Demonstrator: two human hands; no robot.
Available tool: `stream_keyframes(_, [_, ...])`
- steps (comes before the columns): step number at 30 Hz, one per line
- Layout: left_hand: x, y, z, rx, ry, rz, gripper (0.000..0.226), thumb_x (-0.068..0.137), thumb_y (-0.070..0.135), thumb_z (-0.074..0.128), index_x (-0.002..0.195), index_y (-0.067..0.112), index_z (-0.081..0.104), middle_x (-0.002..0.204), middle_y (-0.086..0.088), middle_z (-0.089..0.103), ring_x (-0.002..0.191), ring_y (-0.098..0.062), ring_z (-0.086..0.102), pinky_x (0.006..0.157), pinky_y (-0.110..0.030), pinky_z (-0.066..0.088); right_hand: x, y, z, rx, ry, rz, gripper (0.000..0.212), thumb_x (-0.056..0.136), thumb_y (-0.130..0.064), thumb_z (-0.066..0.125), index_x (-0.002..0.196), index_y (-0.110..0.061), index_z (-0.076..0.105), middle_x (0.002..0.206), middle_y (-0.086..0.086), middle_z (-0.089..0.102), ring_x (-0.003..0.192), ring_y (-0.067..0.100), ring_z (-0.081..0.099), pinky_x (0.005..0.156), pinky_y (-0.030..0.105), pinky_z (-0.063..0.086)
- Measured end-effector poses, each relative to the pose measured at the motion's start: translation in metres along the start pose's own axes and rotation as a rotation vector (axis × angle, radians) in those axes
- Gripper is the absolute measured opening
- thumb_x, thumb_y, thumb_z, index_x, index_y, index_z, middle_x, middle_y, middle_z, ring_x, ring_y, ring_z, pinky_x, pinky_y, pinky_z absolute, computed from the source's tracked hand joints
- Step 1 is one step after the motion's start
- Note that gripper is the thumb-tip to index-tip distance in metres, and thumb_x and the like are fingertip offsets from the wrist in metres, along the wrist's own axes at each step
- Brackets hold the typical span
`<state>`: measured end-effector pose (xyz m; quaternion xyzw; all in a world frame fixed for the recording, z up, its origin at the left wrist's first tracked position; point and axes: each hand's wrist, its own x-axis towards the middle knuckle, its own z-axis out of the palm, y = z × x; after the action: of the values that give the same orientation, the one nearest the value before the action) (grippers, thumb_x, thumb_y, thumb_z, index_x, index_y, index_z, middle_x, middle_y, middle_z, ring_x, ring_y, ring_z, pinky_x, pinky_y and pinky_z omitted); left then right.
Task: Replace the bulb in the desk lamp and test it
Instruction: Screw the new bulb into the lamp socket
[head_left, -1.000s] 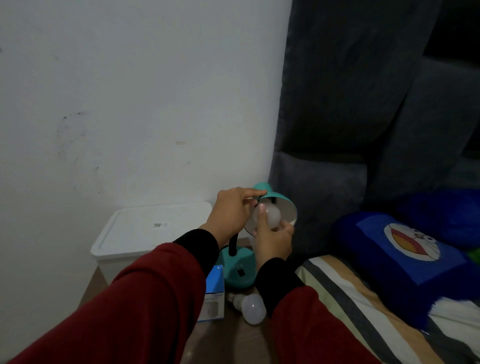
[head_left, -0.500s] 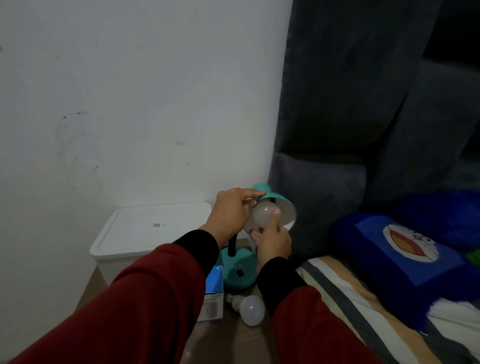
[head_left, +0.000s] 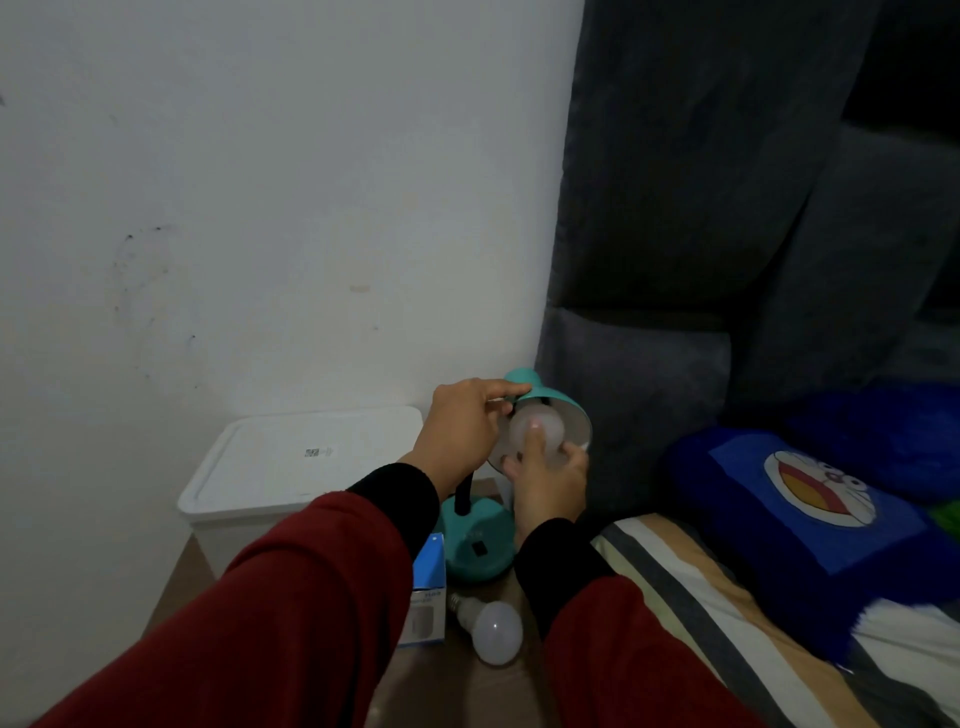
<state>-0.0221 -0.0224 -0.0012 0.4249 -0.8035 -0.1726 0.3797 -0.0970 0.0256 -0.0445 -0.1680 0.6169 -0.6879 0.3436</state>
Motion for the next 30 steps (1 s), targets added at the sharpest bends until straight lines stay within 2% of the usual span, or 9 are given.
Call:
stream_keyframes(2, [-0.0002,0.0004,-0.0006,-0.001,-0.001,0.005,0.037,0.091,-0.004,0.051,0.117,0.017,0.067,0.122,-0.008,0.067,0.108,-0.012,0.061,0.066,0.02,0.024,-0.0006,-0.0002,0.0022,-0.006,-0.003,0.02,0.059,0.087,-0.046,0.056,0.133,-0.011,0.043,0.118,0.016,0.064,0.093,0.026,0.069,0.087,0.039,0.056])
stream_keyframes(5, [-0.0008,0.0012,-0.0007,-0.004,0.0,0.012,0.035,0.091,-0.003,0.052,0.116,0.016,0.067,0.123,-0.008,0.066,0.103,-0.005,0.058,0.065,0.02,0.025,0.0002,0.0018,0.0013,-0.04,-0.022,0.0,0.072,0.08,-0.038,0.068,0.139,-0.022,0.032,0.122,0.013,0.061,0.103,0.027,0.064,0.09,0.036,0.053])
stream_keyframes(9, [-0.0006,0.0015,0.0005,-0.007,-0.001,0.013,0.034,0.092,-0.002,0.051,0.117,0.016,0.066,0.123,-0.007,0.066,0.11,-0.012,0.059,0.065,0.021,0.024,0.0012,0.0012,0.0014,-0.002,-0.022,0.023,0.053,0.085,-0.042,0.061,0.126,-0.011,0.049,0.09,0.004,0.067,0.084,0.021,0.068,0.085,0.037,0.057])
stream_keyframes(13, [-0.0013,0.0033,-0.0014,-0.01,-0.002,0.021,0.033,0.091,-0.002,0.052,0.117,0.014,0.067,0.123,-0.007,0.066,0.102,-0.001,0.055,0.066,0.02,0.024,-0.0019,-0.0002,0.0038,-0.025,-0.023,-0.006,0.074,0.077,-0.04,0.07,0.139,-0.023,0.033,0.127,0.012,0.058,0.106,0.028,0.063,0.095,0.042,0.053])
stream_keyframes(17, [-0.002,0.0035,-0.0016,-0.02,-0.004,0.003,0.033,0.092,-0.003,0.052,0.117,0.014,0.067,0.123,-0.007,0.066,0.102,-0.002,0.055,0.065,0.02,0.025,0.0006,-0.0005,-0.0005,-0.028,-0.039,0.012,0.055,0.087,-0.041,0.06,0.132,-0.014,0.044,0.104,0.008,0.064,0.087,0.023,0.069,0.085,0.037,0.057])
stream_keyframes(21, [-0.0023,0.0041,0.0003,-0.007,0.0,0.003,0.034,0.091,-0.003,0.052,0.117,0.014,0.067,0.123,-0.008,0.066,0.112,-0.014,0.06,0.066,0.02,0.024,0.0009,0.0,-0.0011,-0.106,-0.024,-0.032,0.075,0.081,-0.038,0.067,0.144,-0.023,0.029,0.13,0.013,0.057,0.109,0.029,0.062,0.091,0.03,0.05])
stream_keyframes(23, [-0.0025,0.0037,0.0009,-0.004,0.004,0.0,0.032,0.092,-0.001,0.052,0.117,0.014,0.067,0.124,-0.008,0.065,0.114,-0.016,0.059,0.067,0.021,0.023,0.0001,-0.0003,-0.0021,-0.15,-0.024,-0.069,0.064,0.082,-0.038,0.066,0.138,-0.021,0.04,0.126,0.011,0.06,0.107,0.027,0.062,0.089,0.027,0.049])
stream_keyframes(25, [-0.0023,0.0033,0.0011,-0.003,0.007,-0.003,0.032,0.092,0.0,0.052,0.117,0.014,0.067,0.124,-0.008,0.065,0.114,-0.016,0.059,0.066,0.021,0.022,-0.0019,-0.0014,-0.0008,-0.16,-0.038,-0.063,0.06,0.079,-0.048,0.065,0.129,-0.019,0.049,0.12,0.011,0.065,0.101,0.026,0.066,0.092,0.036,0.054])
stream_keyframes(30, [-0.0027,0.0042,0.0015,-0.009,0.01,-0.008,0.033,0.091,-0.002,0.053,0.116,0.014,0.067,0.123,-0.008,0.066,0.113,-0.015,0.06,0.067,0.021,0.023,0.0014,-0.0024,-0.0045,-0.168,-0.046,-0.056,0.07,0.081,-0.041,0.067,0.14,-0.022,0.037,0.128,0.008,0.058,0.113,0.027,0.059,0.096,0.033,0.048])
